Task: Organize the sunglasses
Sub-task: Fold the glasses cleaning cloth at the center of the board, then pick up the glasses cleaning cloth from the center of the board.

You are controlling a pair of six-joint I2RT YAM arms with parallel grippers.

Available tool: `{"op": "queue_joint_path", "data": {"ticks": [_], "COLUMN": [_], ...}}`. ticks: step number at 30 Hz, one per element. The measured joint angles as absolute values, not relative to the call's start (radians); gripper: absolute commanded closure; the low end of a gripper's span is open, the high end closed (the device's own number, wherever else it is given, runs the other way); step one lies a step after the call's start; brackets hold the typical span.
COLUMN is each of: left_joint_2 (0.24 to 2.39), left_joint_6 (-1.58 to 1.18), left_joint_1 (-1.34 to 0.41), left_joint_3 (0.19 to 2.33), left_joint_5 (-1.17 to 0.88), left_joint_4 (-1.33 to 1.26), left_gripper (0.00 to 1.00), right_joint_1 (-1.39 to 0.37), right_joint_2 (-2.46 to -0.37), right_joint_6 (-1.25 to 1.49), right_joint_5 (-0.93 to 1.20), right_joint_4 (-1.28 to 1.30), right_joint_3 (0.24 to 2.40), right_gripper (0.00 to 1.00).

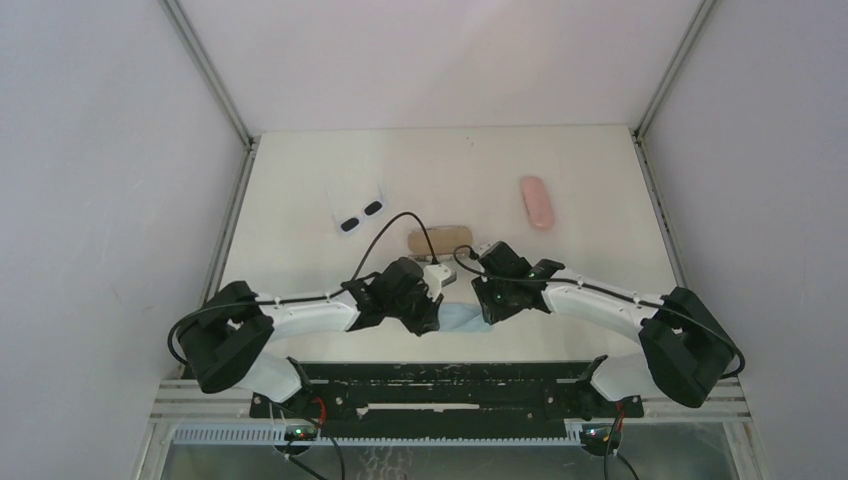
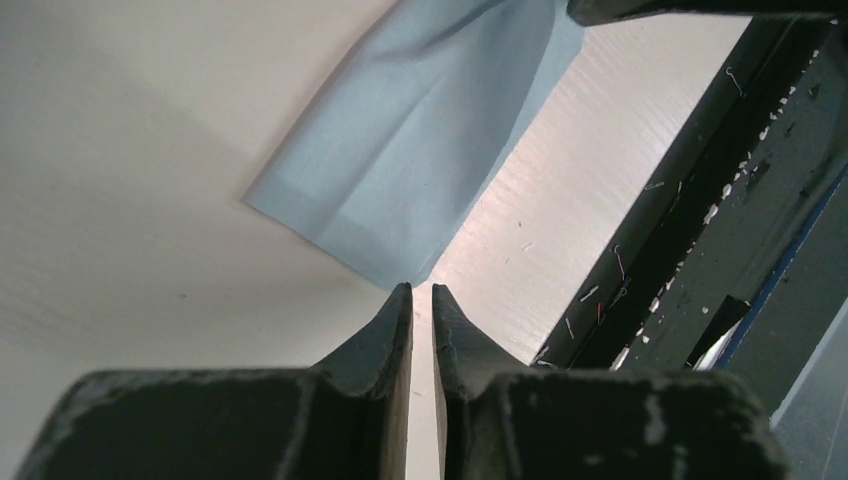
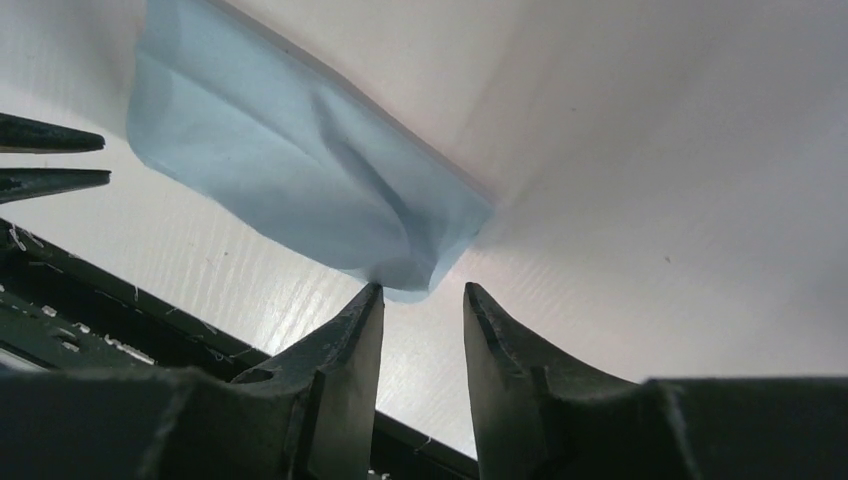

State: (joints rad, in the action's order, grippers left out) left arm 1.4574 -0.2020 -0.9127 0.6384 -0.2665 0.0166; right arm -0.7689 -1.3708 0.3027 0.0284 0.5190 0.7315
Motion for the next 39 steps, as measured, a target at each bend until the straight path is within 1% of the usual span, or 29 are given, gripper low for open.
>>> {"op": "queue_joint_path", "data": {"ticks": [6,12,16,22,31,39], "left_joint_2": [1.384,1.308,1.304,1.373,1.526,1.568], "left_joint_6": [-0.225,-0.265,-0.317,-0.374,-0.383,-0.383], "left_joint_1": [-0.913,-0.911,-0.876,-0.797,-0.796,-0.81], "left_joint_3": [0.59,0.575,0.576,0.594,0.69,0.724], "left_joint_5": [-0.266,-0.221,-0.184,-0.136,-0.164,-0.138], "left_joint_4": [0.018,0.012,-0.01,-0.052,-0.07,-0.036], "left_gripper": [0.74,0.71,0.68,0.64,0.61,0.57], "right_joint_1": [-0.773,-0.732,-0.692,-0.675,-0.674,-0.667], "right_joint_2": [-1.29,-1.207,-1.187,-1.224,-1.24,-1.24], "right_joint_6": [0.33,0.399,0.441,0.484,0.501,0.51], "right_joint_5": [-0.026,-0.094,-0.092,-0.065,-0.046,-0.043], "right_joint_4": [0.574,0.554,0.499,0.422,0.382,0.368], "right_joint_3": [0.731,0.698,0.656,0.648,0.648,0.627], "right_gripper": [0.61,0.53,0.51,0.51,0.51,0.51]}}
